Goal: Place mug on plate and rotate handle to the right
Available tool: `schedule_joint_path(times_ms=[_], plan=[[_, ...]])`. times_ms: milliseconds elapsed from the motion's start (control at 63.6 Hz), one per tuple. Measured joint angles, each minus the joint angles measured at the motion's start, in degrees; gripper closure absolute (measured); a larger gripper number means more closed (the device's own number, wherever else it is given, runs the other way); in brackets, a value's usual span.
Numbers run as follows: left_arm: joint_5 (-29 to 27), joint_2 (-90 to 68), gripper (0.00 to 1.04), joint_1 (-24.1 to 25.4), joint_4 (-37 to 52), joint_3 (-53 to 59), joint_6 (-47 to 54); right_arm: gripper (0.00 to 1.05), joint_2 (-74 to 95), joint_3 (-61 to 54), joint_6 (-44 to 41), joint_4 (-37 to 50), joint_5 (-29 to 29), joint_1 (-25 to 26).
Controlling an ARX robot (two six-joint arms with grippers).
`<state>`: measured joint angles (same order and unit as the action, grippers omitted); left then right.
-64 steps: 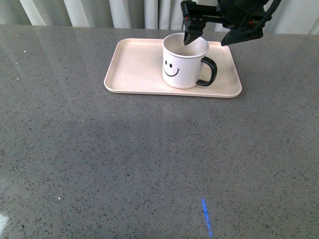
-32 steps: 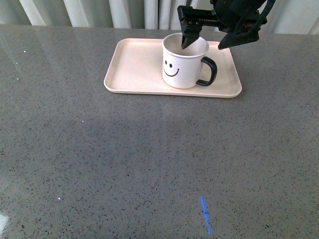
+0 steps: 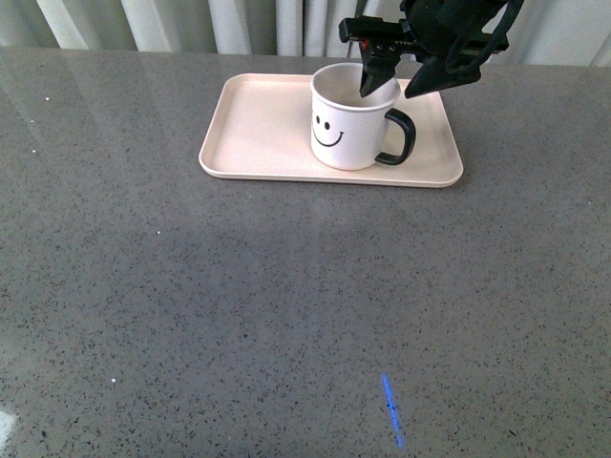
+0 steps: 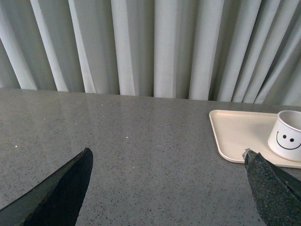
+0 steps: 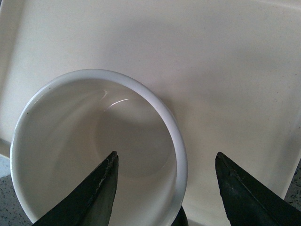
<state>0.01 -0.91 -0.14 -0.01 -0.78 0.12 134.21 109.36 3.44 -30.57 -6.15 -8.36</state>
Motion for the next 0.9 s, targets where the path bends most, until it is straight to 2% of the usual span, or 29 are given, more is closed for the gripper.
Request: schedule_joint_path(times_ms=[173, 283, 377, 440, 739, 896], plan=[[0.00, 0.00, 0.09, 0.00, 0.00, 0.00, 0.00, 0.60, 0.37, 0.35, 0.04, -0.46, 0.20, -0.15], [0.00, 0.00, 0.09, 0.00, 0.00, 0.00, 0.00, 0.75, 0.46, 0.68, 0.22, -0.74, 0.17, -0.24], [0.00, 0.00, 0.09, 0.00, 0.00, 0.00, 0.00, 0.96, 0.48, 1.18, 0.72, -1.29, 0.13, -0.26], [0.00, 0.00, 0.09, 0.00, 0.00, 0.00, 0.00, 1.03, 0.48, 1.38, 0.98, -1.55, -0.33, -0.26], [0.00, 0.00, 0.09, 0.00, 0.00, 0.00, 0.00, 1.03, 0.04, 1.79, 2.71, -2.25, -3.61, 0.02], [0.00, 0.00, 0.09, 0.00, 0.00, 0.00, 0.00, 1.03, -2.01, 2.97, -1.68, -4.44, -5.29, 1.31]])
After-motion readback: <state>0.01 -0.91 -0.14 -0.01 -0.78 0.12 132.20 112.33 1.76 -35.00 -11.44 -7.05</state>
